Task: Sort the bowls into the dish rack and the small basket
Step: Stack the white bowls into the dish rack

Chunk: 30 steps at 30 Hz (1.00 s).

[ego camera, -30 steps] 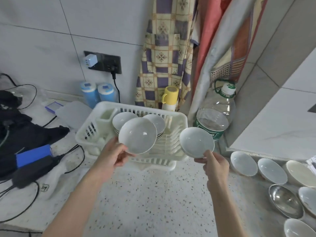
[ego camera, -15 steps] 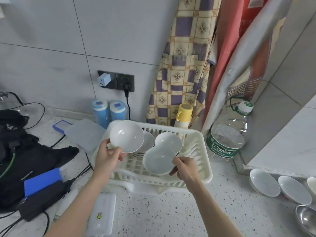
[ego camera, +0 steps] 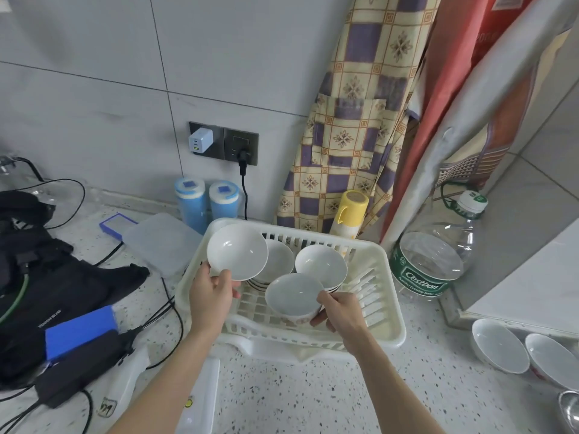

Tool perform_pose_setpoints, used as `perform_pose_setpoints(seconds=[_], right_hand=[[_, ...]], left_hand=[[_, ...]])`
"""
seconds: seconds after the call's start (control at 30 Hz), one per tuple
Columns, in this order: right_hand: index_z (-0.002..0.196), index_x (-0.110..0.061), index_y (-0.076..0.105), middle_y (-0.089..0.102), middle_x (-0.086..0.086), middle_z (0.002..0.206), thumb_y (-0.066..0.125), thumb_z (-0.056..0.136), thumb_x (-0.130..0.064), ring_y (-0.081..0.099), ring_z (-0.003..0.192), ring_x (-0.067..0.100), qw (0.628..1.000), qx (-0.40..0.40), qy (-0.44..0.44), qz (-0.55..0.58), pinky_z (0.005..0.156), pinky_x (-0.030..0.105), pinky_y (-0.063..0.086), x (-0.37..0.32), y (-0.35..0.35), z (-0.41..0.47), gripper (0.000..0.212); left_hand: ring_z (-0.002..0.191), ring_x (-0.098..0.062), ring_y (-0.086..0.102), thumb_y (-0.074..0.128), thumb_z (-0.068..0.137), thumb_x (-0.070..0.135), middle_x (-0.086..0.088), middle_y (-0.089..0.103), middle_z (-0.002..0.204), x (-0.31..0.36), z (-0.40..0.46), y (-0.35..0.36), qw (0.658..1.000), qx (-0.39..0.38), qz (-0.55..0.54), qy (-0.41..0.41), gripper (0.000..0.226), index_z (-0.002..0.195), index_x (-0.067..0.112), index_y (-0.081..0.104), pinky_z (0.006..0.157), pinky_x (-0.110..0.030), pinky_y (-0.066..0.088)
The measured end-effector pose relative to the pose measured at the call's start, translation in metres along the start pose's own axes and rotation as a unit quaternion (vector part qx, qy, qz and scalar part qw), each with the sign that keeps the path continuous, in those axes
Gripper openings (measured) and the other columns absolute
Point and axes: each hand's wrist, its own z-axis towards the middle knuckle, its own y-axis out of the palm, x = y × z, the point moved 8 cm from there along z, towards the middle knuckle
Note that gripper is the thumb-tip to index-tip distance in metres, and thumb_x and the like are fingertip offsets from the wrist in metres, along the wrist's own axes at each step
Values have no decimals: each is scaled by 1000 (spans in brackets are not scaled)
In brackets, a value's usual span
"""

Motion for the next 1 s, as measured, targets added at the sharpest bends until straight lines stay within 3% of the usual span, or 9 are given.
perform_pose_setpoints(seconds=[0.3,0.5,0.8,1.0], right_hand=[[59,-11,63,70,16,57,52,79,-21,31,33,13,999,-8,5,-49,37,17,28,11,3,10,24],[65,-10,64,72,7,58,49,79,-27,33,35,11,993,-6,12,-118,41,21,31,16,5,14,27],[65,-10,68,73,10,62,51,81,-25,34,34,12,994,-26,39,-100,39,18,33,18,8,17,27],[65,-11,68,76,0,67,48,77,-31,39,44,12,976,-53,73,-198,63,29,40,32,15,27,30]], left_hand=[[43,-8,60,48,91,5,-4,71,92,-1,-2,0,999,26,4,32,22,109,15,56,42,-17,46],[43,-9,61,49,92,8,-3,73,84,-2,2,3,1000,26,0,11,23,112,16,56,44,-19,43],[40,-8,58,50,91,10,-3,74,76,-3,0,5,1000,9,-2,-10,19,108,17,58,38,-15,40],[41,-9,58,50,90,16,0,75,70,-4,1,7,999,-5,15,-36,19,106,20,60,42,-18,42]])
